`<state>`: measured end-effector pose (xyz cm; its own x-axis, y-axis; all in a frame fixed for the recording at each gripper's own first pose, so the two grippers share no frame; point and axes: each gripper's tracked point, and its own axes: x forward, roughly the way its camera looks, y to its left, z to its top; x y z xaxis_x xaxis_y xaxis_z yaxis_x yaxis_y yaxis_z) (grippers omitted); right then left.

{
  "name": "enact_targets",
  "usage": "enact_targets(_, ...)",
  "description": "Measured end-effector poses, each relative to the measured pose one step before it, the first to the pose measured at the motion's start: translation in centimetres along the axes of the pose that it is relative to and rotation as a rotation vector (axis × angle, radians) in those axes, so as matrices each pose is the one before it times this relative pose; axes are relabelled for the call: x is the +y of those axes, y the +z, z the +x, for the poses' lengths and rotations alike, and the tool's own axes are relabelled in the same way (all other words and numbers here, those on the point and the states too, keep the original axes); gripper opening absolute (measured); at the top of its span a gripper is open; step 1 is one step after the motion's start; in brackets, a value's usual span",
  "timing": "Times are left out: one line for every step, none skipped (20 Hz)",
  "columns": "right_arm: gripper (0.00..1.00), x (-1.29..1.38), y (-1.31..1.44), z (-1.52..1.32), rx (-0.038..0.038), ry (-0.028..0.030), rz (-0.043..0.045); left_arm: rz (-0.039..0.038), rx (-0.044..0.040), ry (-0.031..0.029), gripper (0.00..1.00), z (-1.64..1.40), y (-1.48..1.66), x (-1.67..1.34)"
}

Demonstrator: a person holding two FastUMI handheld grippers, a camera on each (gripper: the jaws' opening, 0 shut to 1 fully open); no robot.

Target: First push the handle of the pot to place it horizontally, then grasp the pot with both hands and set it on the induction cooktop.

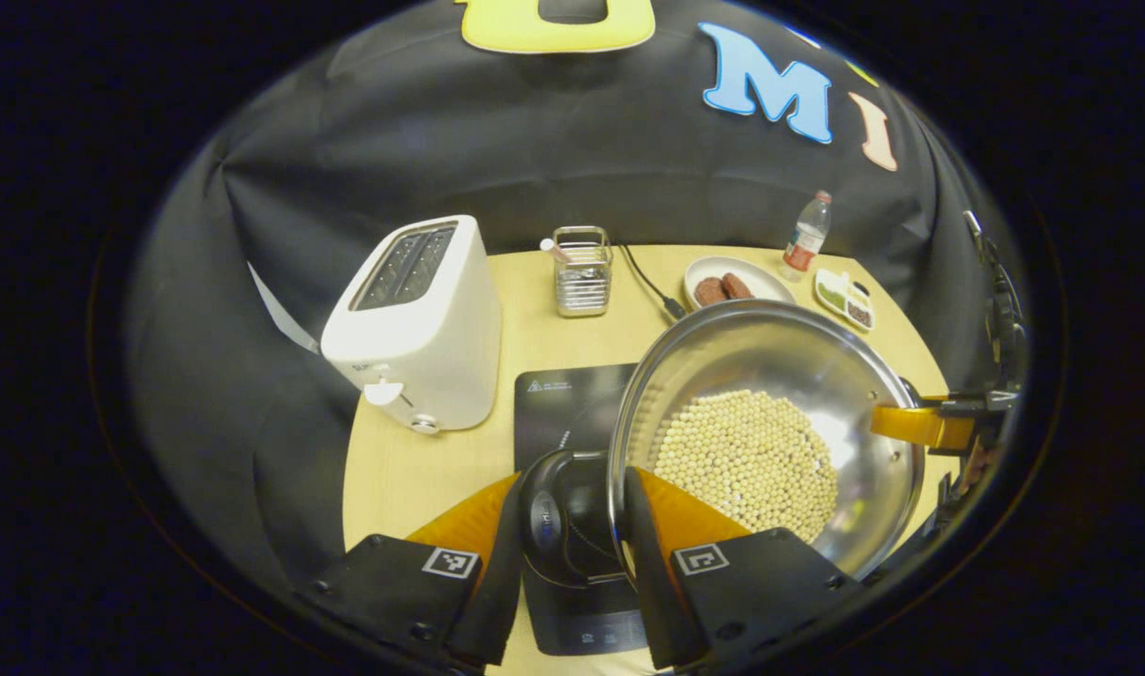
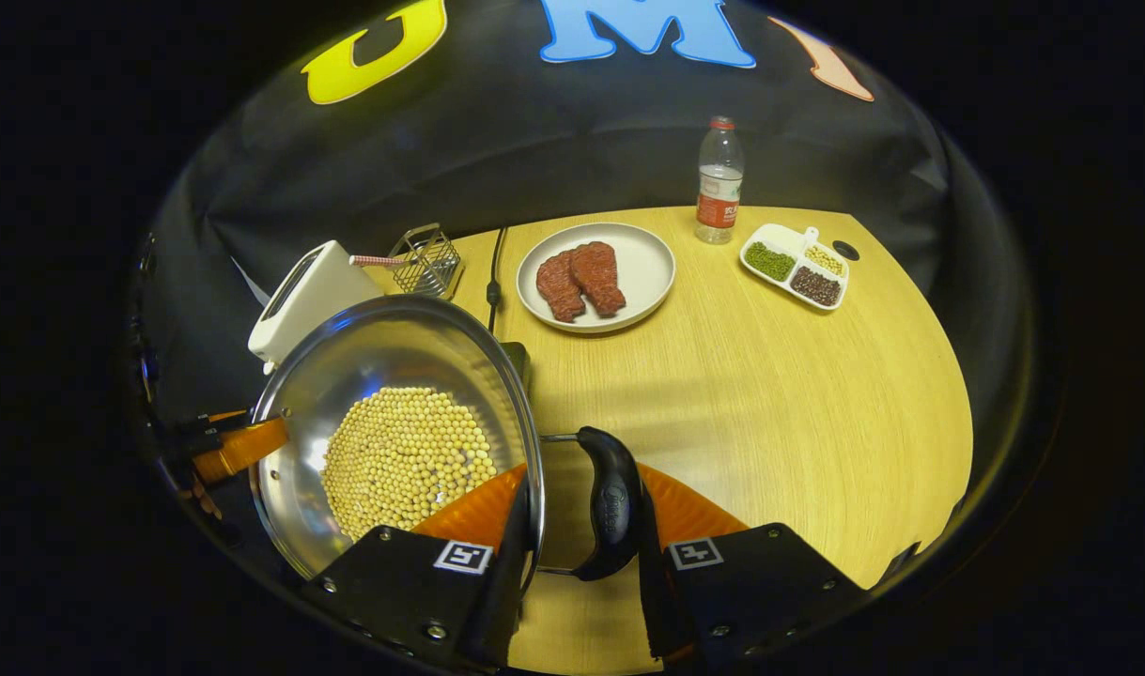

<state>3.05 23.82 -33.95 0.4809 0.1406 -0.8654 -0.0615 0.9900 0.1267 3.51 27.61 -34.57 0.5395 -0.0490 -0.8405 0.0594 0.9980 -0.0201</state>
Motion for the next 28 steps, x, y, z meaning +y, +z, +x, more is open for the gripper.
enact_targets(0.54, 0.516, -0.035, 0.237, 0.00349, 0.00146, 0.00389, -0.00247, 0.00389, -0.00050, 0.58, 0.573, 0.034, 0.524)
enact_targets(0.54, 0.055, -0.214, 0.357, 0.00261, 0.00075, 0.00125, -0.00100, 0.00296, -0.00041, 0.58, 0.539, 0.046, 0.401)
enact_targets(0.53, 0.400, -0.030, 0.231, 0.00148, 0.00084, -0.00109, 0.00105, 0.00370, 0.00111, 0.58, 0.379, 0.026, 0.316)
enact_targets(0.53, 0.394, 0.055, 0.173, 0.00350, -0.00013, 0.00086, 0.00051, 0.00423, 0.00179, 0.58, 0.224, -0.056, 0.401)
enact_targets(0.53, 0.384, 0.015, 0.258, 0.00031, -0.00127, 0.00001, -0.00241, 0.00380, 0.00081, 0.58, 0.288, 0.018, 0.397)
enact_targets(0.53, 0.342, 0.047, 0.161, 0.00296, -0.00074, 0.00013, -0.00244, 0.00214, 0.00120, 0.58, 0.136, -0.001, 0.416)
enact_targets(0.53, 0.345, -0.053, 0.232, 0.00138, -0.00133, 0.00015, -0.00397, 0.00354, 0.00029, 0.58, 0.126, -0.045, 0.397)
enact_targets(0.54, 0.270, 0.067, 0.115, 0.00193, -0.00160, 0.00029, -0.00113, 0.00133, 0.00021, 0.58, 0.086, 0.011, 0.257)
enact_targets(0.54, 0.252, -0.108, 0.134, 0.00182, -0.00260, 0.00082, -0.00189, 0.00336, -0.00106, 0.58, 0.159, -0.047, 0.248)
enact_targets(0.53, 0.224, 0.062, 0.219, -0.00028, -0.00274, 0.00053, -0.00016, 0.00192, -0.00136, 0.58, 0.190, -0.082, 0.341)
enact_targets(0.53, 0.214, -0.103, 0.149, 0.00132, -0.00287, 0.00045, 0.00139, 0.00008, -0.00277, 0.58, 0.292, 0.031, 0.227)
enact_targets(0.53, 0.204, -0.037, 0.216, 0.00192, -0.00257, 0.00321, 0.00140, 0.00143, -0.00262, 0.58, 0.303, -0.096, 0.173)
enact_targets(0.53, 0.196, -0.097, 0.218, 0.00270, -0.00278, 0.00302, 0.00233, 0.00229, -0.00206, 0.61, 0.229, 0.012, 0.161)
enact_targets(0.53, 0.153, -0.049, 0.128, 0.00150, -0.00215, 0.00233, 0.00437, 0.00122, -0.00084, 0.58, 0.203, 0.003, 0.222)
enact_targets(0.54, 0.168, -0.059, 0.174, 0.00024, -0.00210, 0.00122, 0.00274, -0.00185, -0.00005, 0.58, 0.199, 0.150, 0.155)
enact_targets(0.54, 0.170, -0.017, 0.041, -0.00224, -0.00205, 0.00299, 0.00020, -0.00167, -0.00111, 0.58, 0.129, 0.059, 0.141)
enact_targets(0.54, 0.155, -0.067, 0.004, -0.00058, -0.00366, 0.00239, 0.00004, -0.00052, -0.00301, 0.58, 0.031, -0.079, 0.219)
enact_targets(0.53, 0.016, -0.069, 0.093, -0.00038, -0.00404, 0.00105, 0.00040, 0.00099, -0.00343, 0.61, 0.093, -0.039, 0.054)
enact_targets(0.53, 0.003, -0.138, 0.042, 0.00042, -0.00453, 0.00066, 0.00217, 0.00427, -0.00324, 0.58, 0.203, -0.083, 0.008)
enact_targets(0.53, -0.057, -0.049, 0.099, -0.00040, -0.00418, 0.00193, 0.00278, 0.00273, -0.00118, 0.61, 0.316, -0.044, -0.128)
enact_targets(0.53, -0.020, -0.176, 0.091, 0.00189, -0.00254, 0.00363, 0.00454, -0.00056, 0.00076, 0.58, 0.263, -0.055, -0.034)
enact_targets(0.54, 0.000, -0.079, 0.183, 0.00105, -0.00071, 0.00345, 0.00829, -0.00408, 0.00073, 0.61, 0.194, -0.030, -0.059)
enact_targets(0.54, 0.074, -0.063, 0.158, 0.00040, 0.00080, 0.00093, 0.00112, 0.00213, -0.00059, 0.58, 0.139, -0.103, 0.071)
enact_targets(0.53, -0.014, -0.067, 0.175, -0.00130, -0.00004, -0.00089, -0.00719, 0.00070, -0.00340, 0.58, 0.027, -0.045, -0.071)
enact_targets(0.53, 0.012, -0.017, 0.074, -0.00621, -0.00210, -0.00066, -0.00542, -0.00237, -0.00466, 0.58, 0.152, -0.043, 0.068)
enact_targets(0.54, -0.060, 0.239, -0.015, -0.01176, -0.00590, -0.00582, -0.00645, -0.00328, -0.00493, 0.58, -0.042, -0.262, 0.289)
enact_targets(0.54, 0.046, 0.030, 0.136, -0.00872, -0.00637, -0.00840, -0.00443, -0.00236, -0.00162, 0.58, -0.185, -0.116, 0.220)
enact_targets(0.53, -0.079, 0.026, 0.027, -0.00570, -0.00216, -0.00307, -0.00163, -0.00504, 0.00039, 0.58, -0.348, -0.101, 0.234)
